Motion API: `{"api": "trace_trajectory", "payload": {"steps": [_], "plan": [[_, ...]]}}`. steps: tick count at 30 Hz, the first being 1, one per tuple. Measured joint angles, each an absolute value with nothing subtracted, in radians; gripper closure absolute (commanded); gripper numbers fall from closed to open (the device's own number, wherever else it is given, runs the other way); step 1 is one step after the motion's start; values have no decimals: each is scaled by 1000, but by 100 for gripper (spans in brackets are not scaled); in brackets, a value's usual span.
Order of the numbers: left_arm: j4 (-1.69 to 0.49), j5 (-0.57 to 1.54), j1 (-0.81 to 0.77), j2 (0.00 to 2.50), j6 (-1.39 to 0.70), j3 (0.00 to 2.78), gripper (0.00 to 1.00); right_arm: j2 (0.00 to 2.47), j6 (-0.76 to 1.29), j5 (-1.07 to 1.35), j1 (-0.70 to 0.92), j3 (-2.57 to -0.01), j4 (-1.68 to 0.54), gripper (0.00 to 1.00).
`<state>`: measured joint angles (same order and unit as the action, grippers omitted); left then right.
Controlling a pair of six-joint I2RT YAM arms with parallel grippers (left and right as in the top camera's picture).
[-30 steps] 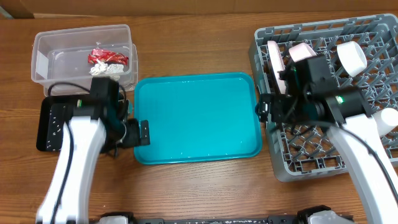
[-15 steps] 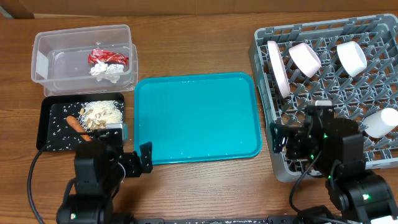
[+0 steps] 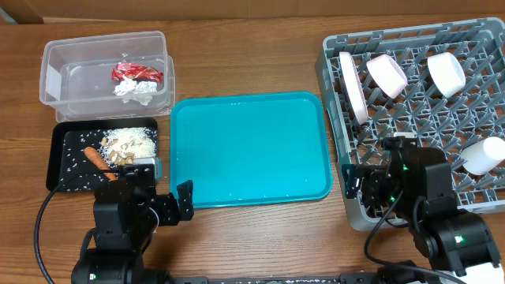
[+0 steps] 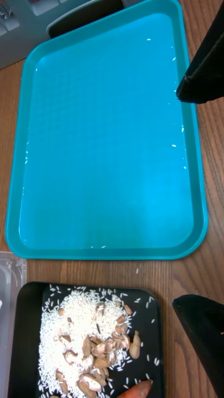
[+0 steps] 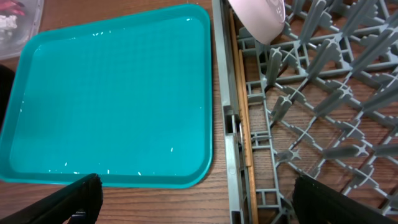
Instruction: Sort waste into correct bins and load items into the dishwasher
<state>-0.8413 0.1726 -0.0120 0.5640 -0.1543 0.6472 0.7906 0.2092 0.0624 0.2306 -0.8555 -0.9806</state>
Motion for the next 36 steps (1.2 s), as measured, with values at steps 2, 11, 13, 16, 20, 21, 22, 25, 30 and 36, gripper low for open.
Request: {"api": "trace_trajectory", "payload": {"steps": [2, 11, 13, 16, 20, 21, 22, 25, 30, 36], "plan": [[-841, 173, -12, 564, -154, 647, 0, 799, 210, 62, 231, -855, -981, 0], [-841, 173, -12, 564, -154, 647, 0, 800, 209, 51, 231, -852, -957, 0], [-841, 173, -12, 564, -154, 647, 0, 784, 207, 44, 231, -842, -898, 0], [-841, 173, -12, 564, -154, 647, 0, 738, 178, 40, 231, -797, -730, 0], [-841, 173, -12, 565, -154, 645, 0, 627, 123, 37, 215, -683, -451, 0], [-841, 173, -12, 566, -154, 645, 0, 592, 115, 37, 204, -646, -383, 0], [-841, 173, -12, 566, -154, 644, 0, 555, 108, 37, 189, -604, -315, 0], [-841, 173, -12, 566, -154, 643, 0, 441, 95, 36, 149, -478, -142, 0], [-841, 173, -12, 566, -154, 643, 0, 250, 84, 37, 107, -272, 33, 0], [-841, 173, -12, 566, -154, 643, 0, 88, 79, 37, 71, -73, 130, 0]]}}
